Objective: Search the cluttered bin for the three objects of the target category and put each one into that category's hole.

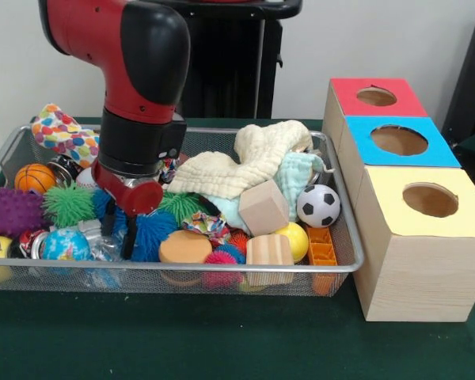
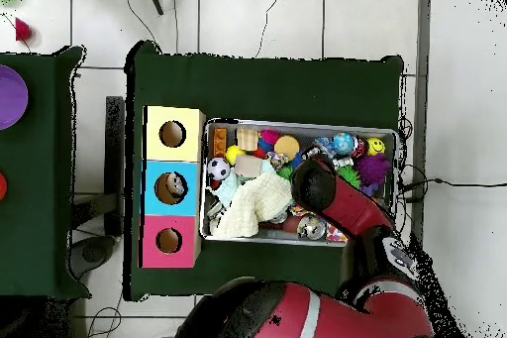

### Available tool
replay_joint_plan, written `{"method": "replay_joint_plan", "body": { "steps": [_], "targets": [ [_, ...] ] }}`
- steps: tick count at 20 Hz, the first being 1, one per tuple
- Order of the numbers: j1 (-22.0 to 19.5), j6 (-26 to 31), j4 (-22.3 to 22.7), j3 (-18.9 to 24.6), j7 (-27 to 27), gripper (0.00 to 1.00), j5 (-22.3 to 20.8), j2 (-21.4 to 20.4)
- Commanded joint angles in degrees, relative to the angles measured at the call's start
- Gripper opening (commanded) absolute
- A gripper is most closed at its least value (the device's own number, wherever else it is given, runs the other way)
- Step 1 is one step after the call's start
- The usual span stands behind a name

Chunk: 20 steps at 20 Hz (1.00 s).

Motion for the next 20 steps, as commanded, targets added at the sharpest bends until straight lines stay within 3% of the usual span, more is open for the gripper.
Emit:
{"method": "replay_joint_plan", "body": {
  "steps": [1, 9, 20],
  "targets": [
    [-5.6, -7.5, 1.1, 13.2, 9.8, 1.0, -3.3, 6.2],
    [-14.2, -8.6, 4.7, 22.1, 9.2, 1.0, -9.2, 6.3],
    [-15.5, -9.1, 5.3, 23.0, 10.0, 1.0, -11.2, 6.6]
  ]
}}
